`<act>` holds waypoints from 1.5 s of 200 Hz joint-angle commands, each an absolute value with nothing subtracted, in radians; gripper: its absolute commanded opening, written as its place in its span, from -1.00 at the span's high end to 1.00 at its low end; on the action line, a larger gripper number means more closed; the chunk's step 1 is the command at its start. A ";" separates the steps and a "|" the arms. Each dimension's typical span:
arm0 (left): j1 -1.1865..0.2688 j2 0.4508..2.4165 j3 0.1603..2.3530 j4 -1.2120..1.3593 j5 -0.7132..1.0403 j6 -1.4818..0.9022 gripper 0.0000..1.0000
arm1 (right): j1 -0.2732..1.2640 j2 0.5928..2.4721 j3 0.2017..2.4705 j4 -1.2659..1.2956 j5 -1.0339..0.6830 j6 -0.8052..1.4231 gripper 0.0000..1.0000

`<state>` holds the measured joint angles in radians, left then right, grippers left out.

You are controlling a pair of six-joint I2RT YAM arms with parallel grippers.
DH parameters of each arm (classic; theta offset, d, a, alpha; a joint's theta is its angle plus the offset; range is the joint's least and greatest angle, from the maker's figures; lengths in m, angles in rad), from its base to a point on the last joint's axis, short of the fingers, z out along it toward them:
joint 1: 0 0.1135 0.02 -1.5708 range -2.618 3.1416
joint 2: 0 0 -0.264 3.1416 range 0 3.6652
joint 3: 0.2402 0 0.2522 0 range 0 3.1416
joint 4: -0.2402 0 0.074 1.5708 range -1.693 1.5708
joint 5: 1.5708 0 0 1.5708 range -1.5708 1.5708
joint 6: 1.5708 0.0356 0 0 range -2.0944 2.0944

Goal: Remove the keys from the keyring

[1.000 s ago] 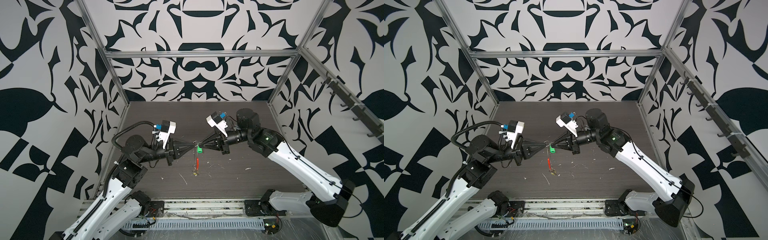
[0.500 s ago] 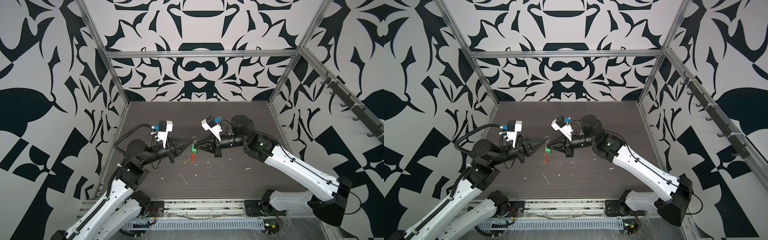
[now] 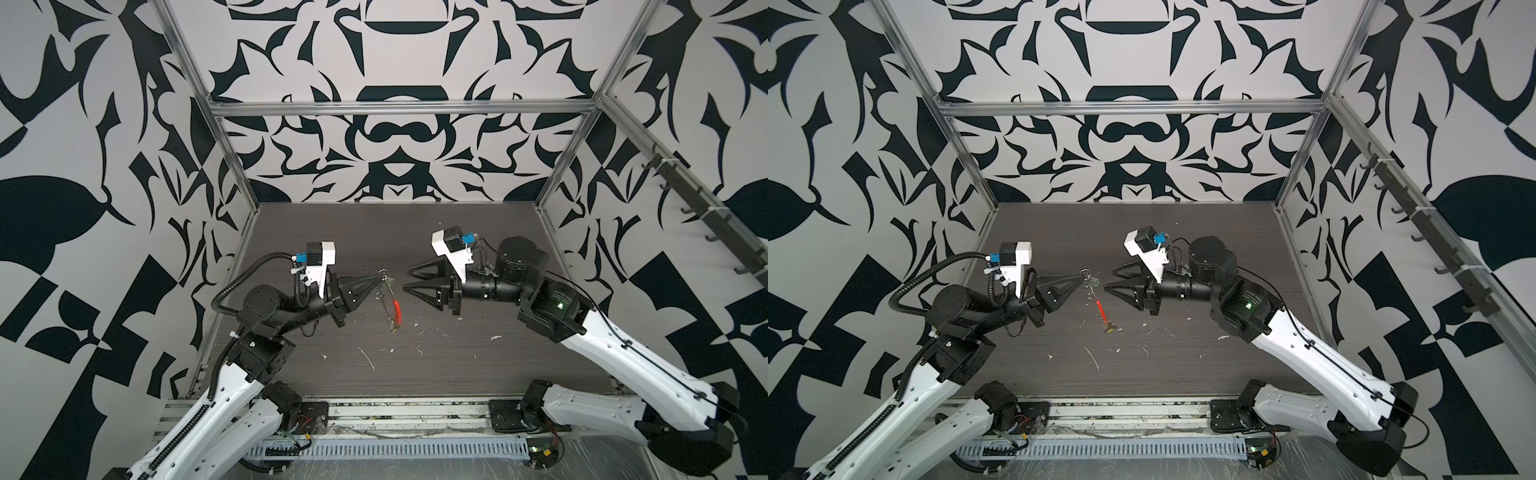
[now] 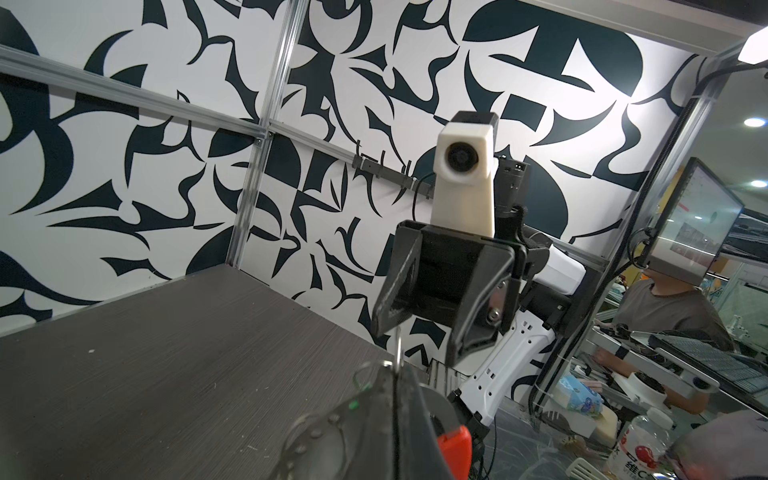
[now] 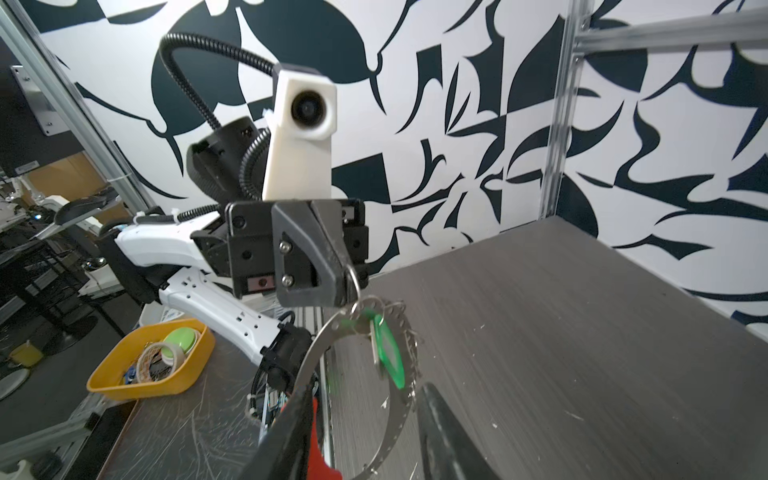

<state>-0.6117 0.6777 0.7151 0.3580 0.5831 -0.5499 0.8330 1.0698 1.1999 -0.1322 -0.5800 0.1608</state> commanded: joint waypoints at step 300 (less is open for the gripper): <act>-0.614 0.640 0.715 0.370 0.543 -0.522 1.00 | 0.861 1.193 1.257 0.138 -0.765 0.322 0.94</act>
<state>-0.6121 0.6537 0.7147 0.3614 0.5728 -0.5308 0.8532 1.2057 1.2297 0.0952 -0.7506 0.3191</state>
